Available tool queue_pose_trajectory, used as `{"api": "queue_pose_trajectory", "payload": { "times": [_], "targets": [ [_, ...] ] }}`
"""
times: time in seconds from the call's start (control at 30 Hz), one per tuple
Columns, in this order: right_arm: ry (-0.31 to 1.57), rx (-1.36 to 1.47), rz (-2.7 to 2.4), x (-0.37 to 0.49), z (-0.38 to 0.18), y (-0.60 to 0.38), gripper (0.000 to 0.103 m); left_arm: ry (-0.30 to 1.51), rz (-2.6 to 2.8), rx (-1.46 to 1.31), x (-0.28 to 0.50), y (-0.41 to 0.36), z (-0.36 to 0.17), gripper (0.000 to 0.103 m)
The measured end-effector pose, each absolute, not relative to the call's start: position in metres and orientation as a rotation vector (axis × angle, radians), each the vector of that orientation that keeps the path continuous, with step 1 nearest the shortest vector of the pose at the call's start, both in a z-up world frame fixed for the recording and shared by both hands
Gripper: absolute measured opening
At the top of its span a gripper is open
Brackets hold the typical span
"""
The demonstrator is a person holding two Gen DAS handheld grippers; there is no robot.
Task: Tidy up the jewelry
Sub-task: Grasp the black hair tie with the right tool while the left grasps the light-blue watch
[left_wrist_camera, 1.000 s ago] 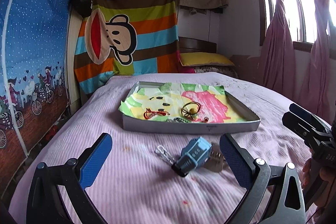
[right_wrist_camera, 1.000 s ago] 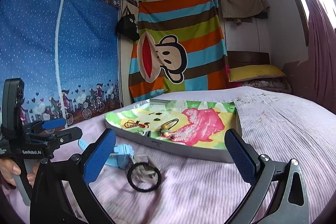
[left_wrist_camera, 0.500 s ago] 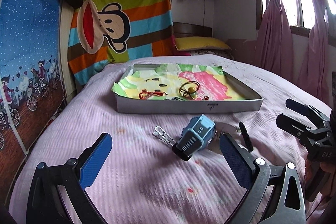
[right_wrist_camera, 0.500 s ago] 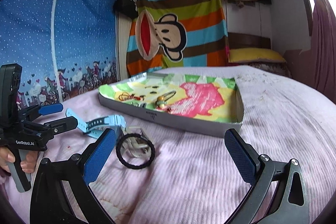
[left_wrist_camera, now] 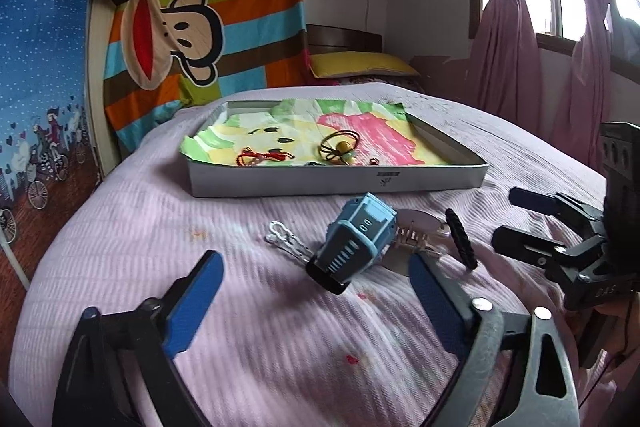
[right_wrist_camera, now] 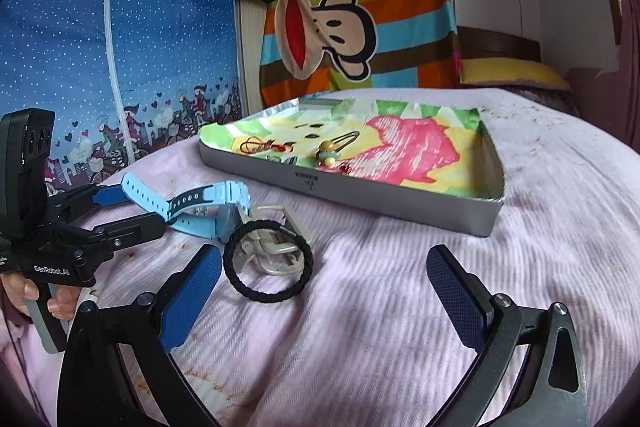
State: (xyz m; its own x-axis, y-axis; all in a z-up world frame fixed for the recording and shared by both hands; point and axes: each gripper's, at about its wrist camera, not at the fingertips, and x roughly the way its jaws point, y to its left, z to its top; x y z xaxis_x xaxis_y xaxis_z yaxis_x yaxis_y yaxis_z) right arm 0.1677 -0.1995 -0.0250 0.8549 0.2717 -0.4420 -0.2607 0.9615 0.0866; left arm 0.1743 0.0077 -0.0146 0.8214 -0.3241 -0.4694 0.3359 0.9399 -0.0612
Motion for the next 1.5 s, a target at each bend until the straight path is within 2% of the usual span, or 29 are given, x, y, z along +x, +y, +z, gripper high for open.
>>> {"api": "queue_pose_trajectory", "payload": {
  "times": [0.13, 0.3, 0.57, 0.63, 0.8, 0.93, 1.23, 1.27, 1.5],
  "targets": [
    [0.497, 0.017, 0.299, 0.174, -0.030, -0.196, 0.078, 0.517, -0.376, 0.012, 0.179, 0.007, -0.017, 0.077],
    [0.539, -0.001, 0.313, 0.184, -0.036, -0.189, 0.054, 0.540, -0.397, -0.007, 0.187, 0.005, -0.021, 0.068],
    [0.607, 0.022, 0.353, 0.205, -0.045, -0.183, 0.033, 0.574, -0.434, -0.009, 0.197, -0.002, -0.026, 0.051],
    [0.620, 0.034, 0.364, 0.208, -0.049, -0.183, 0.033, 0.578, -0.439, -0.008, 0.198, -0.004, -0.027, 0.047],
    [0.627, 0.064, 0.377, 0.211, -0.052, -0.186, 0.017, 0.590, -0.449, -0.011, 0.201, -0.006, -0.029, 0.035],
    [0.623, 0.070, 0.379, 0.210, -0.053, -0.188, 0.012, 0.587, -0.444, -0.027, 0.200, -0.004, -0.029, 0.027],
    [0.662, 0.104, 0.396, 0.215, -0.057, -0.192, 0.012, 0.539, -0.403, 0.009, 0.188, -0.009, -0.028, 0.027],
    [0.661, 0.107, 0.395, 0.215, -0.057, -0.192, 0.009, 0.537, -0.399, 0.012, 0.188, -0.009, -0.028, 0.027],
    [0.585, 0.110, 0.376, 0.202, -0.052, -0.195, 0.006, 0.515, -0.369, 0.014, 0.182, -0.008, -0.025, 0.026]
  ]
}}
